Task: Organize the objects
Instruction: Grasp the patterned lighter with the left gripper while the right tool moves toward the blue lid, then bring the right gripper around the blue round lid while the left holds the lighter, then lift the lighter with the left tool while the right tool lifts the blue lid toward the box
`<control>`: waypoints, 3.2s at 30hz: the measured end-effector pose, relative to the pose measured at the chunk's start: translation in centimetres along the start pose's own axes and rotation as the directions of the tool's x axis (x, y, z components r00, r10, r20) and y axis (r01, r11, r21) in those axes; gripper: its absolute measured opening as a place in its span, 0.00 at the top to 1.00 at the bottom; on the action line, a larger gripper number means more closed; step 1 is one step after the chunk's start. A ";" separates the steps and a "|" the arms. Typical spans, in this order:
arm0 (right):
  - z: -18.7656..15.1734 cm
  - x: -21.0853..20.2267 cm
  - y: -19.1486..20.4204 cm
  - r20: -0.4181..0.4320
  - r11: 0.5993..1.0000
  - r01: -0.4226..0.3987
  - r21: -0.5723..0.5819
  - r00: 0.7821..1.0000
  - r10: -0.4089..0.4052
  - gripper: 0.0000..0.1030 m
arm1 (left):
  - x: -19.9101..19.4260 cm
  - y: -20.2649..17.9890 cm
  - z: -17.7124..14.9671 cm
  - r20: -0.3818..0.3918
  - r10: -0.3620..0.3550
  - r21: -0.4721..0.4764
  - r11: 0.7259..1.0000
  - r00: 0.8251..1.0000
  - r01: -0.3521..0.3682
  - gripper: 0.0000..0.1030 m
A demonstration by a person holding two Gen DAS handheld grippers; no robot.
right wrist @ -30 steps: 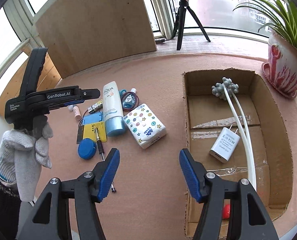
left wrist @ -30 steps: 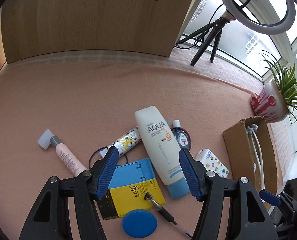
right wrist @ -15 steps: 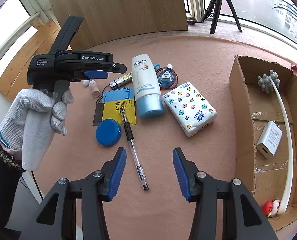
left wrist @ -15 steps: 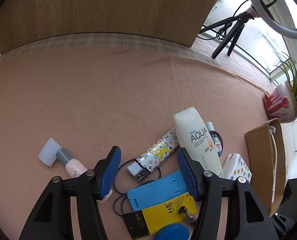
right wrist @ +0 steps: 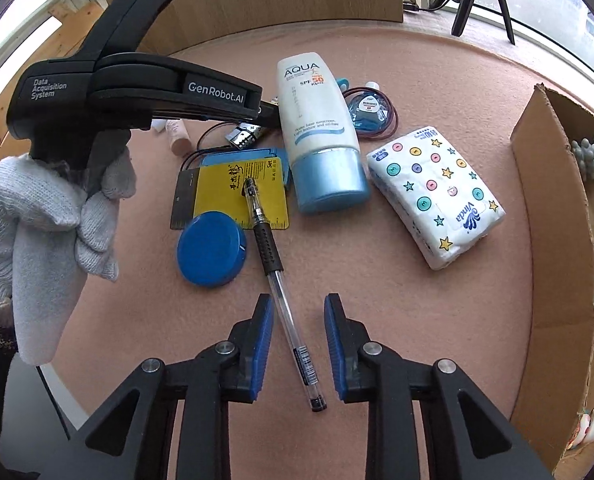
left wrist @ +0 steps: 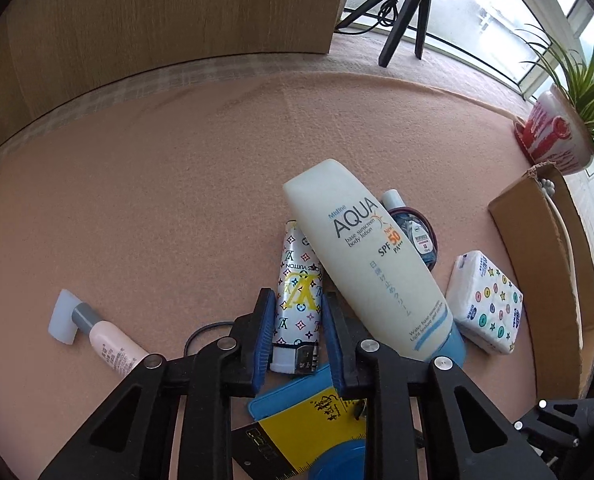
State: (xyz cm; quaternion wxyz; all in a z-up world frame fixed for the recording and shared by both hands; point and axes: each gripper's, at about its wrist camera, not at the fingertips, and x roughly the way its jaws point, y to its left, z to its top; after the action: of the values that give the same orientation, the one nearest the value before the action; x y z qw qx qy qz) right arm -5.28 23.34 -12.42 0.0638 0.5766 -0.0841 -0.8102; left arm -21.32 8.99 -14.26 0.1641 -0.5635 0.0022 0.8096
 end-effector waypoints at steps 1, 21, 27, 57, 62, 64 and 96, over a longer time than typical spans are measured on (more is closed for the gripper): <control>0.0 0.1 -0.1 -0.002 1.000 0.000 0.001 1.000 0.000 0.82 | -0.1 -0.2 -0.5 0.002 0.005 0.011 1.000 1.000 -0.005 0.76; -1.4 -1.4 -2.1 0.032 0.998 0.033 0.057 0.999 -0.034 0.98 | -4.8 0.0 -11.4 0.019 -0.014 0.015 1.000 1.000 0.013 0.77; -1.8 -1.6 -2.4 0.024 0.997 0.037 0.075 0.999 -0.038 0.98 | -6.0 0.5 -13.6 0.015 0.015 0.014 1.000 1.000 -0.015 0.76; -0.2 0.3 2.4 0.017 0.999 -0.041 -0.028 0.999 0.042 0.56 | -9.0 3.1 -13.5 0.058 0.023 0.027 0.999 0.998 -0.024 0.51; -0.1 0.5 3.4 0.017 0.997 -0.020 -0.079 1.000 0.021 0.56 | -7.1 1.6 -12.8 0.017 0.023 0.088 0.996 1.000 -0.024 0.57; -0.1 0.6 3.7 0.016 0.995 -0.012 -0.100 1.000 0.014 0.56 | -6.5 1.3 -12.7 0.004 0.025 0.102 0.994 1.000 -0.026 0.61; -0.8 -0.2 4.2 0.025 0.987 0.027 -0.156 0.999 -0.023 0.55 | -5.8 1.2 -12.8 -0.002 0.031 0.062 0.998 1.000 -0.031 0.76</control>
State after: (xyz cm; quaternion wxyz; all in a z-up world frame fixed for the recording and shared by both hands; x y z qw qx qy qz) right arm -4.47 19.19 -11.63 0.0975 0.5617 -0.0138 -0.8215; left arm -8.14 3.96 -13.88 0.1687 -0.5592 0.0363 0.8109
